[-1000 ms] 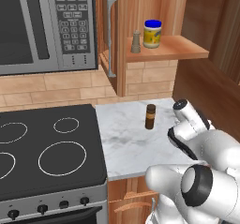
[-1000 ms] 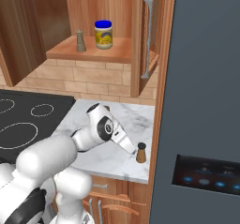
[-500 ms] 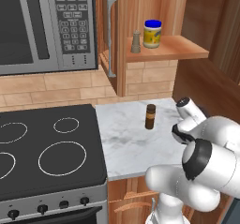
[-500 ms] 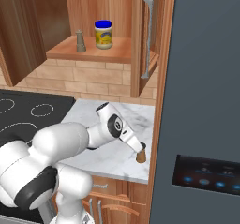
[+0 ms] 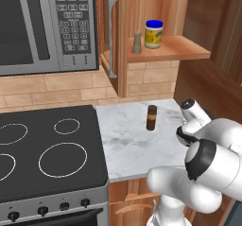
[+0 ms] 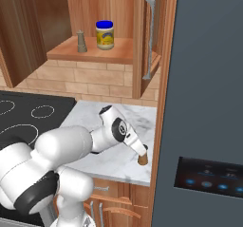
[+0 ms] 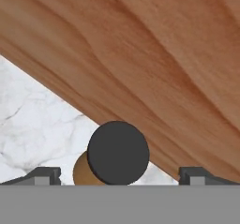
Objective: There are various items on the counter. Only move the condiments/shakers into the cabinet.
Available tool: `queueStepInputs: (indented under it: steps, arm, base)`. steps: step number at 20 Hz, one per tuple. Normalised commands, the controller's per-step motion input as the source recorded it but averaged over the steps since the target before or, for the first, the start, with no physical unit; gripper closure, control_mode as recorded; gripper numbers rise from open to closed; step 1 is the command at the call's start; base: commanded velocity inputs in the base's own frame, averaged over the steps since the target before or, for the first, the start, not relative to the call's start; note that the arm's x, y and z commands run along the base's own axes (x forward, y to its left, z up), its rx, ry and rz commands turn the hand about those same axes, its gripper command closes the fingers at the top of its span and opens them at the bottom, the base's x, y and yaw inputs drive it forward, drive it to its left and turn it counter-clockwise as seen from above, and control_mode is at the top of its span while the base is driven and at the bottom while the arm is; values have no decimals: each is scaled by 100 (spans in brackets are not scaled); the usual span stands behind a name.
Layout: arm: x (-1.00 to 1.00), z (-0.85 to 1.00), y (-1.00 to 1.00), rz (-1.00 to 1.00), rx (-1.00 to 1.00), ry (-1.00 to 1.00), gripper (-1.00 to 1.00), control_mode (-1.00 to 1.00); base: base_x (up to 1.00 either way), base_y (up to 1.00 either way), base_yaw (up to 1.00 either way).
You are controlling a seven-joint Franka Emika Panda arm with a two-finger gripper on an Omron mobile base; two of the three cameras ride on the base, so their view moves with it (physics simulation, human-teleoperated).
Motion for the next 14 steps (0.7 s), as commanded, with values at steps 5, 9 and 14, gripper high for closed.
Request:
queueStepInputs:
  steps: [5, 9, 14]
  arm:
    - [0, -11, 0, 0, 0, -2, -100, -100]
    - [0, -23, 0, 0, 0, 0, -100, -100]
    - [0, -22, 0, 0, -1, 0, -100, -100]
  base:
    - [0, 0, 0]
    - [0, 0, 0]
    - [0, 0, 0]
